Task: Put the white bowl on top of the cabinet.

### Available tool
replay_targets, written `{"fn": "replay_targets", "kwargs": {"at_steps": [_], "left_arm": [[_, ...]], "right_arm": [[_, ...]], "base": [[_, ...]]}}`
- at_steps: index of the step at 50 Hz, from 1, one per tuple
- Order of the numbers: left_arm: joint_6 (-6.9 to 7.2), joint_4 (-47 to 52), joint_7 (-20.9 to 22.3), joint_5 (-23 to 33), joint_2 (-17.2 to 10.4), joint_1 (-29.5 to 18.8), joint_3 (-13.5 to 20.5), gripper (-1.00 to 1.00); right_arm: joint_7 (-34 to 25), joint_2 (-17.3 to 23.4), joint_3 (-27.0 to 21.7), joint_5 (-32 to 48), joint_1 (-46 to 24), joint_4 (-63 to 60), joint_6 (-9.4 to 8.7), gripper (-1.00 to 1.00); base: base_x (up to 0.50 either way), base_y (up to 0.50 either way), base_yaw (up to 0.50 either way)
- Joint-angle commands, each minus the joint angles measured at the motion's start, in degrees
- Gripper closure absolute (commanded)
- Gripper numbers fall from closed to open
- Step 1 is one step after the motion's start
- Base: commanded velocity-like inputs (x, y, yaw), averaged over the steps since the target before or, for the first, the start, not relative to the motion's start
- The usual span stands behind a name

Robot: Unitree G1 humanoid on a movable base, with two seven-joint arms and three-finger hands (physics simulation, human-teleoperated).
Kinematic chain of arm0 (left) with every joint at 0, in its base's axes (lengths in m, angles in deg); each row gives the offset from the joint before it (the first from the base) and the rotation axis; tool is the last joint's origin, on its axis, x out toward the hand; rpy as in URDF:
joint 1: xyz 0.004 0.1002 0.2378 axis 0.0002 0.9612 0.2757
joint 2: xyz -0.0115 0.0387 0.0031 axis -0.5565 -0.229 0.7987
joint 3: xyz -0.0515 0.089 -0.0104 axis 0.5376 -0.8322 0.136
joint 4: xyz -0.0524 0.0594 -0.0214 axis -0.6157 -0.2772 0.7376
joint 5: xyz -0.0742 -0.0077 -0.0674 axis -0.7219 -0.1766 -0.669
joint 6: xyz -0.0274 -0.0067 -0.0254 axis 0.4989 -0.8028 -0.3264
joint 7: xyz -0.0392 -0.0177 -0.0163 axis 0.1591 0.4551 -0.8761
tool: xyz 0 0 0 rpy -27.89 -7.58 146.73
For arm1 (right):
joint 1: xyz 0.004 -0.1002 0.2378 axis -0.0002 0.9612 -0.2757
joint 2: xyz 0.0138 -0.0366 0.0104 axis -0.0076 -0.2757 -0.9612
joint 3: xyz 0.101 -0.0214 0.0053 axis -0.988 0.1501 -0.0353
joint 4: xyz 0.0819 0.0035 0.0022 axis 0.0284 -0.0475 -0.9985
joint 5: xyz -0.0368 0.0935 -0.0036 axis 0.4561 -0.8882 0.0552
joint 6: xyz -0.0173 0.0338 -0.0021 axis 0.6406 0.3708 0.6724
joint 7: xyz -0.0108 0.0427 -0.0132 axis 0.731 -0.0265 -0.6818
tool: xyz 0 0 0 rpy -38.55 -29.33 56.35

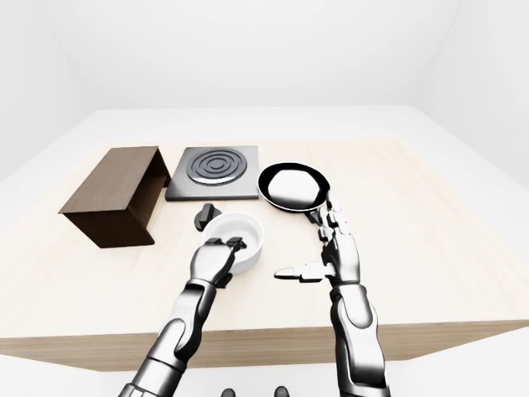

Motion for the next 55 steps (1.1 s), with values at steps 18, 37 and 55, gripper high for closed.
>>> {"fn": "replay_targets", "kwargs": {"at_steps": [18,37,55], "left_arm": [[0.0,-0.87,-0.46,0.37,0.06,-0.11,-0.09,1.0],[0.0,12.13,10.71,8.04,-1.37,-1.06,1.54,1.0],[0.0,26.43,21.21,14.43,0.09,-1.68,3.2,1.0]], "right_arm": [[0.11,0.05,-0.07,-0.08,-0.18,0.01,0.0,-1.0],[-0.12,0.02,0.04,-0.01,-0.04,0.47,0.0,-1.0],[-0.16,-0.19,0.72,0.4,0.21,0.33,0.0,-1.0]], "base": [[0.0,0.0,0.0],[0.0,0.0,0.0],[0.0,0.0,0.0]]}}
